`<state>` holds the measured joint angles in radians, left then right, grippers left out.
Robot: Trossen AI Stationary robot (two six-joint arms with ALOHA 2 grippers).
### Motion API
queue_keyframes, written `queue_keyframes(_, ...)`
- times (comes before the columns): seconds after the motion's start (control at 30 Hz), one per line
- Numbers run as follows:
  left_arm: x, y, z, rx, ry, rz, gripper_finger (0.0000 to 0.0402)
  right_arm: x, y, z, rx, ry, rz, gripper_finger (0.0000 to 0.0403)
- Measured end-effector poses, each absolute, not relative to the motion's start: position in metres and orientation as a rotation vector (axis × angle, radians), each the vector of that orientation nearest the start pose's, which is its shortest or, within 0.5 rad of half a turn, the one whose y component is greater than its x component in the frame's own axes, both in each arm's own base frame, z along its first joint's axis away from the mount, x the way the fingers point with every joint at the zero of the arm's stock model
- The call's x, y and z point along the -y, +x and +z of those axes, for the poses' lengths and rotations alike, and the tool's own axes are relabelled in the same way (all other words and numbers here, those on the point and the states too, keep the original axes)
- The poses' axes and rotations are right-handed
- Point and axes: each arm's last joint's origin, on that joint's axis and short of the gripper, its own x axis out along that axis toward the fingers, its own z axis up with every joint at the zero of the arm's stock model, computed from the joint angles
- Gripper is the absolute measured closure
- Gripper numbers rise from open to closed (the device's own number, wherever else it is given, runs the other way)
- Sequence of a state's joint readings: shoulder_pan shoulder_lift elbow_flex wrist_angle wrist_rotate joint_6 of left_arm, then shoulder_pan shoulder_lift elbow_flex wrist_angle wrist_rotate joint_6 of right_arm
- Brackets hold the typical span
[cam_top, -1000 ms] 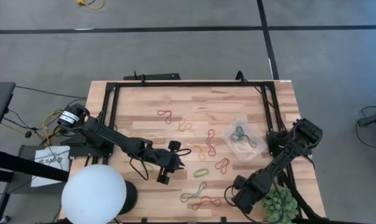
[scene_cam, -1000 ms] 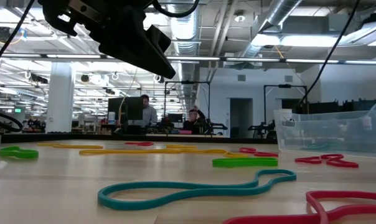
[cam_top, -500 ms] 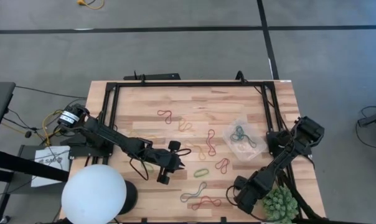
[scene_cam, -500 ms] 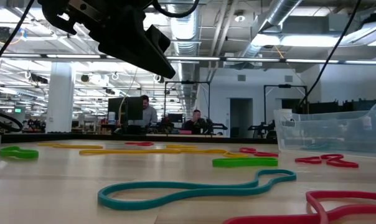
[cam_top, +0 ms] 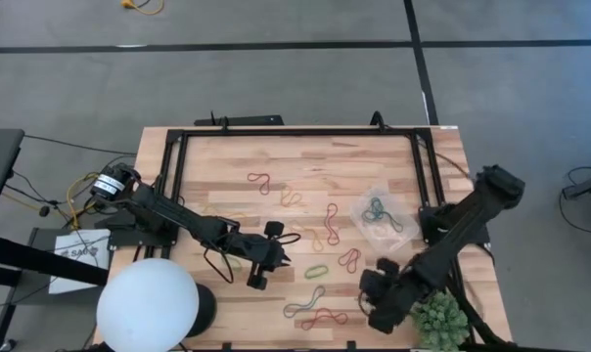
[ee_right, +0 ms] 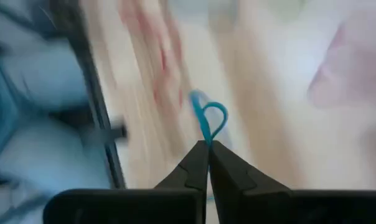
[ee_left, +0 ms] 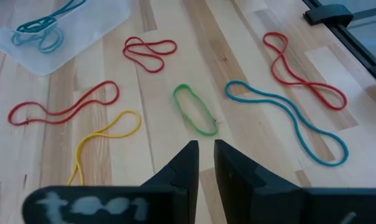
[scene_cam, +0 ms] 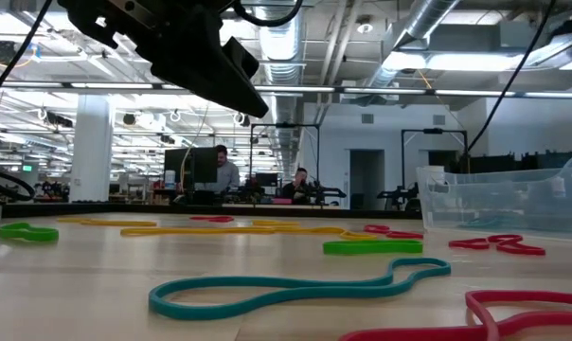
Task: Pick and place items into bin
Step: Put the blue rubber band into the transparent bin
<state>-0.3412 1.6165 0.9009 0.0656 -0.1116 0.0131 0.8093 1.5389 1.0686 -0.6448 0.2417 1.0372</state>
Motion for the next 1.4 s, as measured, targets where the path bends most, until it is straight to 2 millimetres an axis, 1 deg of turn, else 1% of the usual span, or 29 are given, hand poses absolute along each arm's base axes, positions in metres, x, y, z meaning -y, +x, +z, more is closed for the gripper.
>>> queue_keyframes(0.1, 0.109, 0.315, 0.194, -0.633, 0.142, -0.22, 0.0361, -0.193, 0.206, 0.251, -0.894, 0.18, -0.137, 0.04)
queue_keyframes(0.2, 0.109, 0.315, 0.193, -0.637, 0.119, -0.213, 0.0361, -0.17, 0.198, 0.265, -0.735, 0.038, -0.331, 0.0399)
queue_keyframes(0.27, 0.109, 0.314, 0.193, -0.645, 0.105, -0.209, 0.0361, -0.153, 0.195, 0.271, -0.717, 0.014, -0.441, 0.04)
queue_keyframes(0.37, 0.109, 0.314, 0.193, -0.648, 0.084, -0.202, 0.0361, -0.127, 0.193, 0.268, -0.785, 0.056, -0.618, 0.0401)
queue_keyframes(0.5, 0.109, 0.314, 0.193, -0.648, 0.077, -0.2, 0.0361, -0.099, 0.196, 0.259, -0.924, 0.149, -0.848, 0.0399)
queue_keyframes(0.7, 0.109, 0.314, 0.193, -0.65, 0.056, -0.193, 0.0361, -0.072, 0.221, 0.238, -1.113, 0.109, -0.96, 0.0401)
queue_keyframes(0.9, 0.109, 0.314, 0.193, -0.651, 0.051, -0.191, 0.0361, -0.047, 0.242, 0.208, -1.394, 0.111, -0.968, 0.0401)
queue_keyframes(1.07, 0.109, 0.314, 0.193, -0.649, 0.049, -0.191, 0.0361, -0.033, 0.254, 0.186, -1.552, 0.054, -0.94, 0.0387)
queue_keyframes(1.27, 0.109, 0.315, 0.193, -0.649, 0.032, -0.185, 0.0361, -0.025, 0.262, 0.168, -1.671, -0.006, -0.906, 0.0355)
queue_keyframes(1.4, 0.109, 0.315, 0.193, -0.65, 0.015, -0.179, 0.0361, -0.022, 0.263, 0.165, -1.699, -0.022, -0.895, 0.0336)
